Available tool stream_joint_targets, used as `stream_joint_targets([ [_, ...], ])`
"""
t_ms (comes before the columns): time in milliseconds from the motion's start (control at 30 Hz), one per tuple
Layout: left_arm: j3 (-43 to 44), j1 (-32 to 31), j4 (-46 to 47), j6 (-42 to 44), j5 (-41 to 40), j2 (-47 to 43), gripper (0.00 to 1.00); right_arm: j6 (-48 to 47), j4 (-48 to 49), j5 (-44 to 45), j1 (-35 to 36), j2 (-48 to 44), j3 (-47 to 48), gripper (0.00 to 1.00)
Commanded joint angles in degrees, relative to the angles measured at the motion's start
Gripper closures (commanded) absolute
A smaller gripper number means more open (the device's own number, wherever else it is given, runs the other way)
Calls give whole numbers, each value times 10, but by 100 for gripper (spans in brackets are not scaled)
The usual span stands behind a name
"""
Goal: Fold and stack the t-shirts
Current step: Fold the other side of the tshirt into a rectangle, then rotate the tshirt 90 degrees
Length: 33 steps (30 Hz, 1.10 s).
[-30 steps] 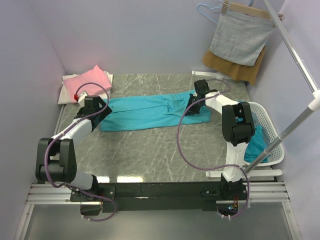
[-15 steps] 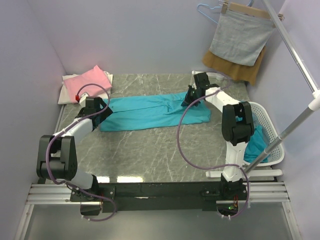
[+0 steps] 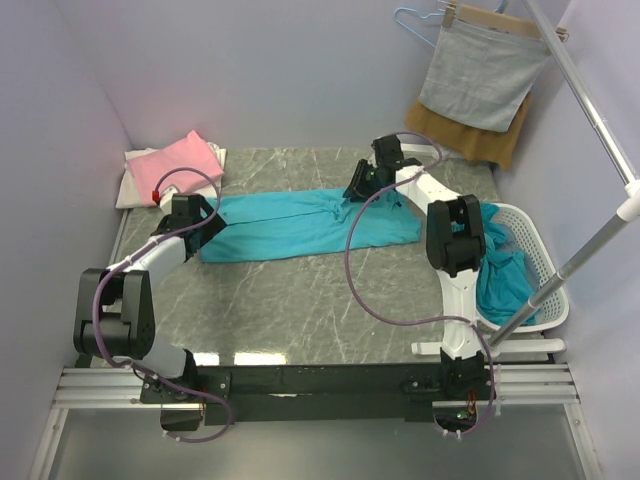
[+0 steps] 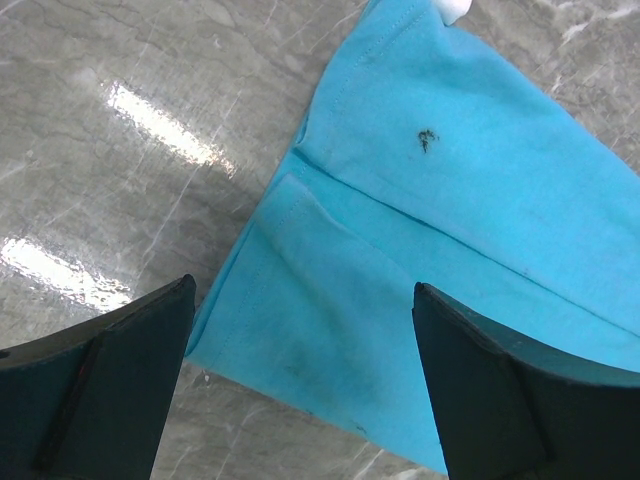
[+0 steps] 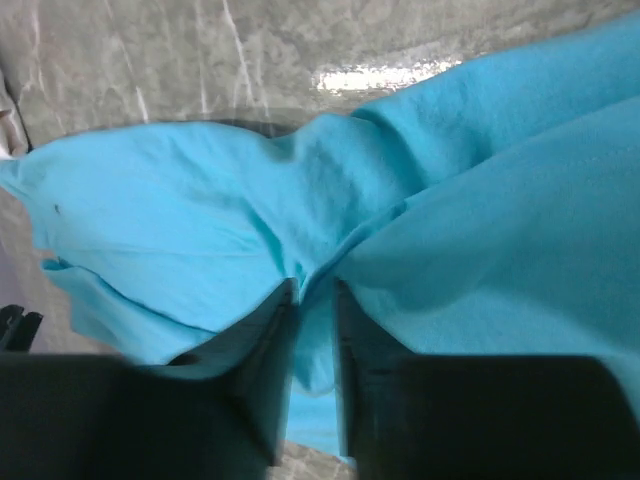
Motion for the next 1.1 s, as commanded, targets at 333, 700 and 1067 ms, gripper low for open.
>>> stream_joint_targets([
  [333,62,-2,45,34,55,-20,3,-68,64,155,-4,-184,-139,52],
  [700,245,-22,64,117,216,173,4,-59,35,139,-45,-137,-163,48],
  [1067,224,-54,-13,98,190,242,6,-51,-67,139,-51,-34,-61,48],
])
